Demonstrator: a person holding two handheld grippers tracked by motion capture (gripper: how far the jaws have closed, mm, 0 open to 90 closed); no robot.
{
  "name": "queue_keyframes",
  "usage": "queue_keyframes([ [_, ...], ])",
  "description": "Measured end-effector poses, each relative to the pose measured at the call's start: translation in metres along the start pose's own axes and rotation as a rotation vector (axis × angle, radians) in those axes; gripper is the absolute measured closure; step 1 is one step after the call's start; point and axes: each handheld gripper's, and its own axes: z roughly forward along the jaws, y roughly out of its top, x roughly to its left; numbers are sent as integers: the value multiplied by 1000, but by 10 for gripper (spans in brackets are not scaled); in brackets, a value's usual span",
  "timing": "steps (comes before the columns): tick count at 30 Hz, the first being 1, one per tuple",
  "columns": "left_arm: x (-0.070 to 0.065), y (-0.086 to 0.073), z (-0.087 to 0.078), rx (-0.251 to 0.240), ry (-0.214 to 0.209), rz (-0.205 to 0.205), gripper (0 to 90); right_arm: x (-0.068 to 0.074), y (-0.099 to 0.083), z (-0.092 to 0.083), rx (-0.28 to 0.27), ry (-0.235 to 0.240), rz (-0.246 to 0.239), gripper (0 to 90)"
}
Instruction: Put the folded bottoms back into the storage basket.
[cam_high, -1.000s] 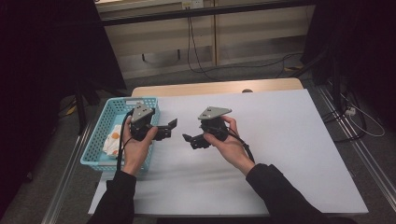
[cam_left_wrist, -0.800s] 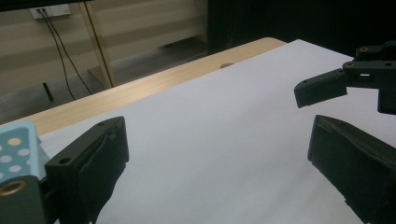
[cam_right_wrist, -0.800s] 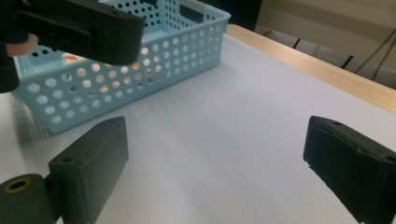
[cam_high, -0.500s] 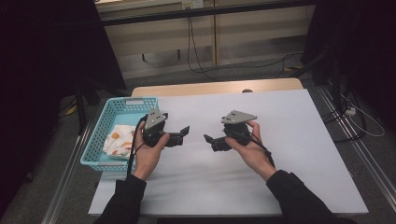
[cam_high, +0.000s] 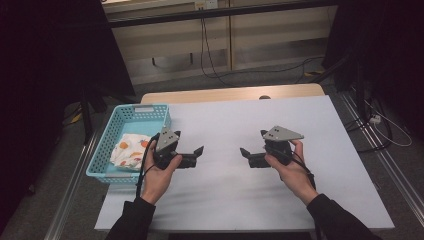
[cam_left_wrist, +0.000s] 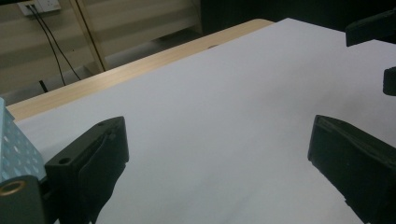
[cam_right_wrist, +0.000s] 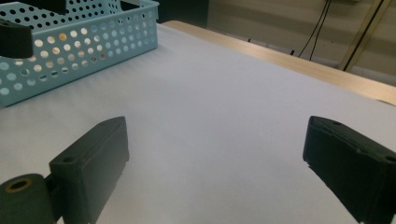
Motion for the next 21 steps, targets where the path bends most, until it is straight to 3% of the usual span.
queue_keyframes([
  [13,-18,-21,-10,8,-21,25,43,-6,-27,-23,10,-42,36,69],
  [21,-21,-32,-18,11,-9,-5,42,-10,-41,-38,11,-64,55,67],
])
